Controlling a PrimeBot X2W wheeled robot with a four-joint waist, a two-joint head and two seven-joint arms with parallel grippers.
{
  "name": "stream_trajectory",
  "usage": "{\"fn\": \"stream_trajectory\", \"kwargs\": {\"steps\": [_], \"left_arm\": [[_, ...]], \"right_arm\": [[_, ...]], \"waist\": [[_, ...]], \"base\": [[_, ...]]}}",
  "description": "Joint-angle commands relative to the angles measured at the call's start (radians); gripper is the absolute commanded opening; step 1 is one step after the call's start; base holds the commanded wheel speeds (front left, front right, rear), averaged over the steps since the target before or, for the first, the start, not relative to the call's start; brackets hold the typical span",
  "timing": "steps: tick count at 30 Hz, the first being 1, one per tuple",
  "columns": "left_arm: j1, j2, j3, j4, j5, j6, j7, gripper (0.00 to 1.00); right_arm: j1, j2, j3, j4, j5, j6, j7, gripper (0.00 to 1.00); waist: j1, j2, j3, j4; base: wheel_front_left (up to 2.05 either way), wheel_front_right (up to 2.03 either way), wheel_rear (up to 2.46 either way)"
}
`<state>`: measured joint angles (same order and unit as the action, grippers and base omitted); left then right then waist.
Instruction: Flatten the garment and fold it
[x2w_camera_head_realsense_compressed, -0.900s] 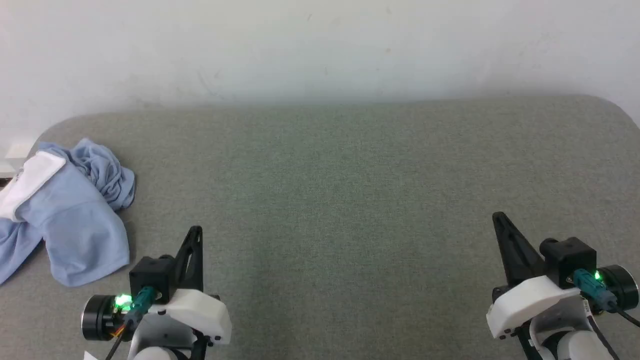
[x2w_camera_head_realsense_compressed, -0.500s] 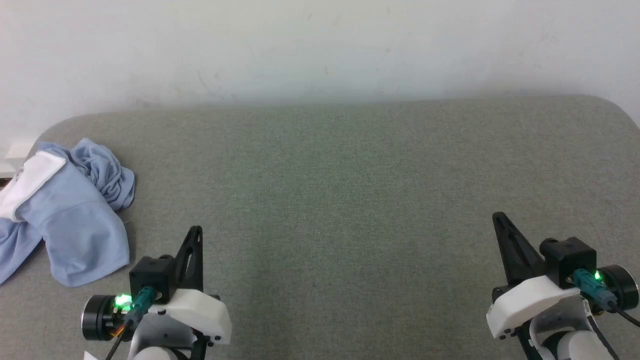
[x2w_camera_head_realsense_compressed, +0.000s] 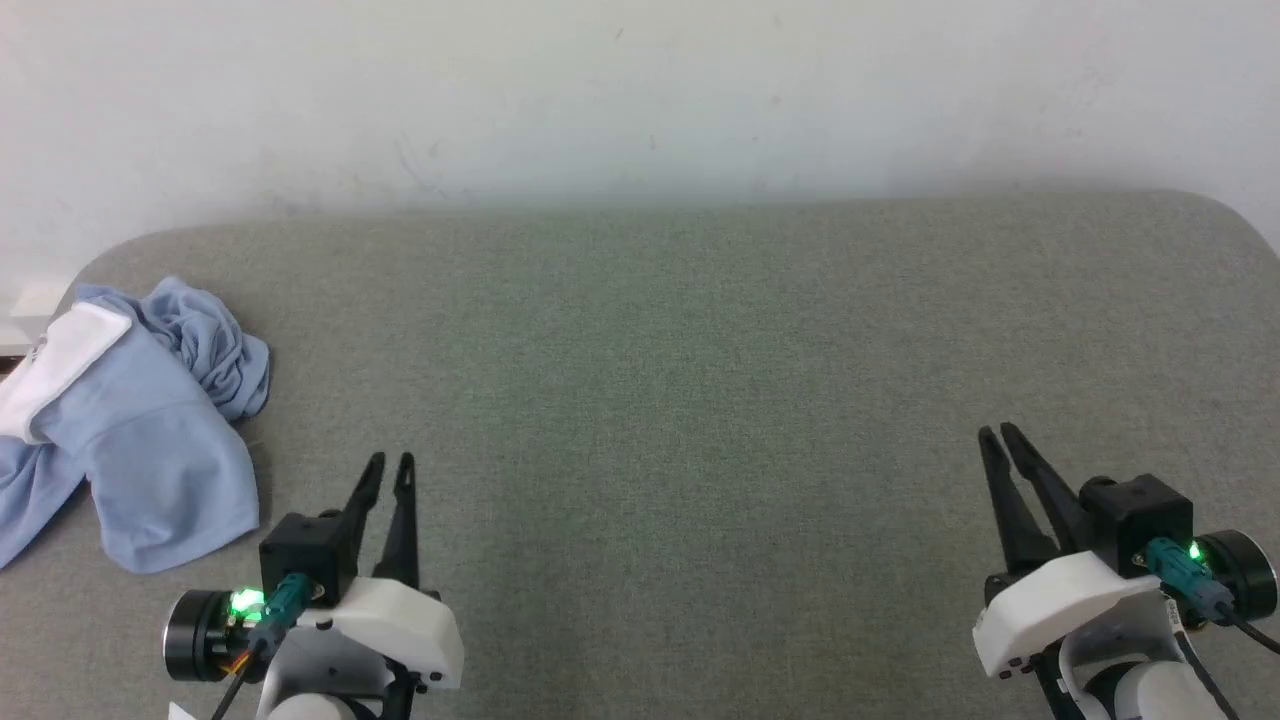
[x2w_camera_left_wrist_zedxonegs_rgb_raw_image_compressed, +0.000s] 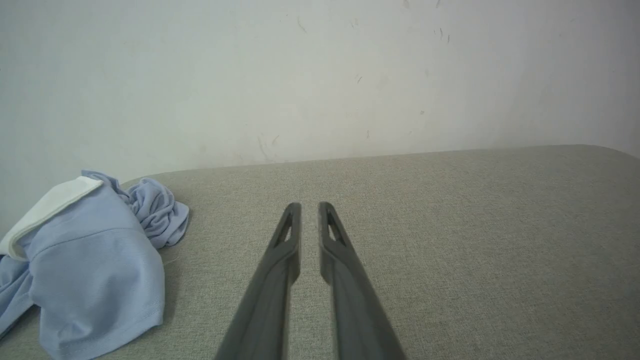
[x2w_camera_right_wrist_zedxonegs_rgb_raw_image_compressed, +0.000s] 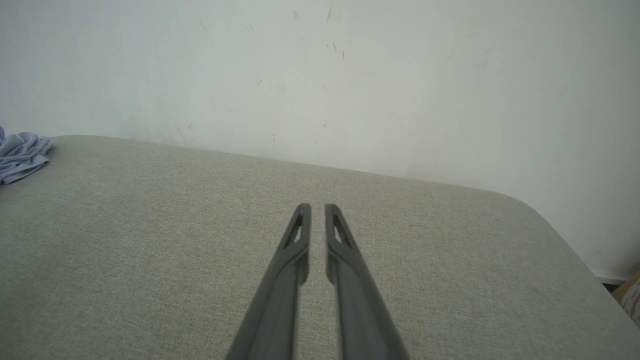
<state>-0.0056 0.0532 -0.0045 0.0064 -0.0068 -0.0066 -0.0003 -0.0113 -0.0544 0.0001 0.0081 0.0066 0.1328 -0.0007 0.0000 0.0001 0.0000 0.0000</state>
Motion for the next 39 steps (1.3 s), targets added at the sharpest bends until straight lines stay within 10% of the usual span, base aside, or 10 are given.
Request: {"fn": "stream_trajectory", "kwargs": {"steps": [1, 39], "left_arm": [[0.0, 0.0, 0.0, 0.0, 0.0, 0.0, 0.0, 1.0], [-0.001, 0.017, -0.024, 0.028, -0.051, 0.061, -0.062, 1.0]], "right_arm": [[0.0, 0.0, 0.0, 0.0, 0.0, 0.0, 0.0, 1.0], [-0.02, 0.001, 0.028, 0.043, 0.029, -0.001, -0.053, 1.0]], "waist": [[0.0, -0.0001, 0.0, 0.0], [0.0, -0.0001, -0.011, 0.188]], "base": [[0.0, 0.0, 0.0], [0.0, 0.0, 0.0]]}}
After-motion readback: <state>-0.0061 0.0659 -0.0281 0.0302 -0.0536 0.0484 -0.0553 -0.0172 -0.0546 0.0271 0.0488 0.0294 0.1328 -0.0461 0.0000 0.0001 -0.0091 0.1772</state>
